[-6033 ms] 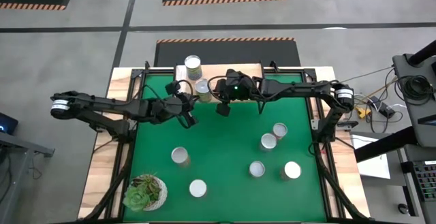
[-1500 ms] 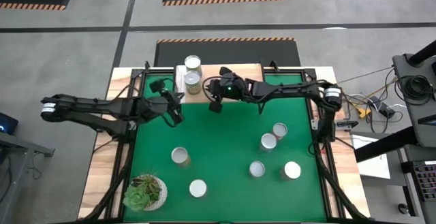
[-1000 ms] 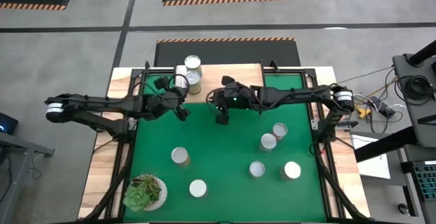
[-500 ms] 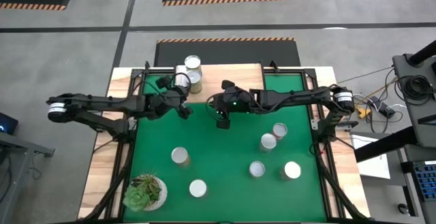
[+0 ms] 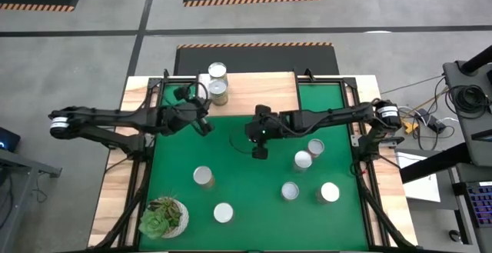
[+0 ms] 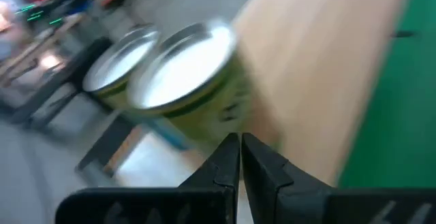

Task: Pick and place cans onto a shelf
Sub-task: Put the canned cherries on the shelf

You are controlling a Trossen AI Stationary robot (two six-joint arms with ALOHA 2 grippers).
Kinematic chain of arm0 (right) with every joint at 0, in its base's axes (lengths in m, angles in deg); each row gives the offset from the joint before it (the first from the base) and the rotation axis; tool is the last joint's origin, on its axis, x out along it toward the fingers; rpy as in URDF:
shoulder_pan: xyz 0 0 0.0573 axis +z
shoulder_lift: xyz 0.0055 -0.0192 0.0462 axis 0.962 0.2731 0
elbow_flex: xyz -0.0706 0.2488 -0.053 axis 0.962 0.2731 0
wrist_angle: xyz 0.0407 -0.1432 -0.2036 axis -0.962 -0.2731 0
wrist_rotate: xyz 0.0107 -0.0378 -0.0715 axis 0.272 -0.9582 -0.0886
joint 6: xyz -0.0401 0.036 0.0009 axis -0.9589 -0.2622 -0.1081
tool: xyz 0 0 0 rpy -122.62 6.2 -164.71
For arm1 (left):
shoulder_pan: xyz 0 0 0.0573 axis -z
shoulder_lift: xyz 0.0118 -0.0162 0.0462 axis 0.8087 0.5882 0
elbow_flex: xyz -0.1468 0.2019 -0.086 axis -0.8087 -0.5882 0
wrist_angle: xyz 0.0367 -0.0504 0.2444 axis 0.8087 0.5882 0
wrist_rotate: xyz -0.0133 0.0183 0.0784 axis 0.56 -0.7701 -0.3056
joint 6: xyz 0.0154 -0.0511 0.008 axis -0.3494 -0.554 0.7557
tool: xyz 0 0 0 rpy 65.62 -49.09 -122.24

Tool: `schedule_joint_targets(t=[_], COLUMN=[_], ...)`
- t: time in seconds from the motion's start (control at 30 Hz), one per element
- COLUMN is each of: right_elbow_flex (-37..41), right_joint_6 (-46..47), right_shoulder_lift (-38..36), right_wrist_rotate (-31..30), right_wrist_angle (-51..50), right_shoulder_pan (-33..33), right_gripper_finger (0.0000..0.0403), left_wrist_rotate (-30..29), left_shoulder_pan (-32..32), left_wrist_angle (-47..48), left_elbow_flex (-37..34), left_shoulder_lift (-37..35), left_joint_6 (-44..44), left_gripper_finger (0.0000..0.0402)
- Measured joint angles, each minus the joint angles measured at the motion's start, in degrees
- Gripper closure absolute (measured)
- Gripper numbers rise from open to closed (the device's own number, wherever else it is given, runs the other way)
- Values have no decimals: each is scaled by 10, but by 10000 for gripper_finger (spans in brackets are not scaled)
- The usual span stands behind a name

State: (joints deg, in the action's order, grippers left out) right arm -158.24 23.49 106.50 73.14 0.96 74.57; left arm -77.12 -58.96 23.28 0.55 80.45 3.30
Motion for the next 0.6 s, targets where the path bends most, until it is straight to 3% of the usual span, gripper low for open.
schedule_joint_targets(t=[0.3,0.6], right_elbow_flex=[0,5], right_joint_6=[78,308], right_shoulder_lift=[-31,-102], right_wrist_rotate=[0,2], right_wrist_angle=[-121,-361], right_shoulder_pan=[61,119], right_gripper_finger=[365,361], left_wrist_rotate=[210,221], left_shoulder_pan=[63,79], left_wrist_angle=[-1,-1], left_elbow_flex=[0,0], left_shoulder_lift=[-52,-88], left_joint_6=[50,47], left_gripper_finger=[402,402])
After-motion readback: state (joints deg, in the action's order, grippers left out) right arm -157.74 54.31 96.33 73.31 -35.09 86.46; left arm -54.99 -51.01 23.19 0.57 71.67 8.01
